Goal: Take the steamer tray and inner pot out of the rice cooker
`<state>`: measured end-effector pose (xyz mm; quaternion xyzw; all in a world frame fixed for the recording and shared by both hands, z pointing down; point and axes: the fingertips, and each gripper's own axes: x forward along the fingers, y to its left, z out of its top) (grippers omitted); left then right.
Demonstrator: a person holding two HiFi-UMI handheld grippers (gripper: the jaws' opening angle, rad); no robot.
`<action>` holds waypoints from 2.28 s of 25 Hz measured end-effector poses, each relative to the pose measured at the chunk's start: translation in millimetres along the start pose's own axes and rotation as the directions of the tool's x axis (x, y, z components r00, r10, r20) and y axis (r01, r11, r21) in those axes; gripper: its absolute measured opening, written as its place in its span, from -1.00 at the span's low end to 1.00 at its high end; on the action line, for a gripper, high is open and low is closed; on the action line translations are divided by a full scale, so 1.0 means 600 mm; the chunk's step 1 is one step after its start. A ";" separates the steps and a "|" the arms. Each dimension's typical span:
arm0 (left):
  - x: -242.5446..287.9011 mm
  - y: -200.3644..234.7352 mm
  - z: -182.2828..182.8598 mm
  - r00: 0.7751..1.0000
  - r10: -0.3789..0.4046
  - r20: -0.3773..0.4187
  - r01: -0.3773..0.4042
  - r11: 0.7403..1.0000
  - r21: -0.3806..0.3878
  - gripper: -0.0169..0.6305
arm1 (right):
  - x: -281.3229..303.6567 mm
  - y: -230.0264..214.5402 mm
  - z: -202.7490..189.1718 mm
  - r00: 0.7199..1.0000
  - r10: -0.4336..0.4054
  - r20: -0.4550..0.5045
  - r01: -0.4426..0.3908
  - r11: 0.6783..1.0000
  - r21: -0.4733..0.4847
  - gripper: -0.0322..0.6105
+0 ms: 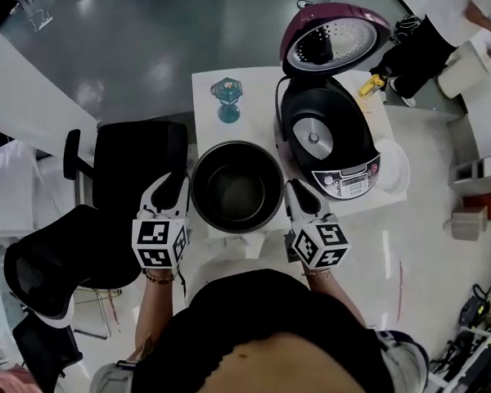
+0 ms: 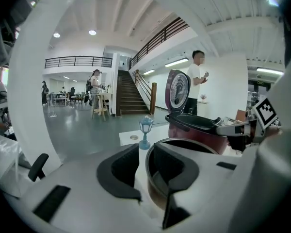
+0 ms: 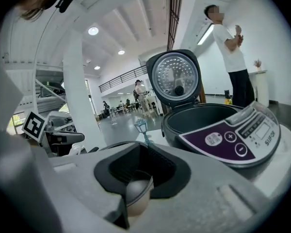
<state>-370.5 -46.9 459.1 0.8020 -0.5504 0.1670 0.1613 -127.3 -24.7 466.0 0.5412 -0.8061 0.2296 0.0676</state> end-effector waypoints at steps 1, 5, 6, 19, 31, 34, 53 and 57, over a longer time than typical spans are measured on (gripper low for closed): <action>-0.006 -0.006 0.000 1.000 -0.003 0.014 0.003 1.000 -0.006 -0.68 | -0.001 0.007 0.002 1.000 0.010 -0.002 -0.010 1.000 -0.022 -0.76; -0.026 -0.026 -0.004 0.998 -0.009 0.054 0.010 0.999 -0.032 -0.78 | -0.001 0.027 0.005 0.999 0.036 -0.013 -0.037 0.997 -0.068 -0.76; -0.028 -0.026 -0.009 0.998 -0.004 0.056 0.006 0.999 -0.035 -0.79 | 0.000 0.030 0.004 0.999 0.041 -0.017 -0.042 0.997 -0.068 -0.76; -0.052 -0.052 -0.042 0.999 -0.023 0.044 0.026 0.997 -0.074 -0.92 | 0.006 0.036 -0.008 0.997 0.058 -0.045 -0.061 0.996 -0.069 -0.78; -0.054 -0.051 -0.053 1.000 -0.008 0.015 0.009 0.999 -0.051 -0.92 | -0.004 0.027 -0.023 0.997 0.025 -0.073 -0.031 0.996 -0.084 -0.86; -0.054 -0.056 -0.057 1.000 -0.014 0.005 0.014 0.999 -0.046 -0.92 | -0.007 0.027 -0.026 0.997 0.022 -0.076 -0.029 0.996 -0.087 -0.87; -0.052 -0.056 -0.076 1.000 0.010 -0.027 -0.011 0.999 -0.043 -0.92 | -0.010 0.025 -0.038 0.995 0.028 -0.093 -0.036 0.995 -0.089 -0.87; -0.052 -0.058 -0.082 0.999 0.005 -0.041 -0.007 0.999 -0.045 -0.92 | -0.010 0.026 -0.040 0.995 0.027 -0.098 -0.036 0.995 -0.091 -0.87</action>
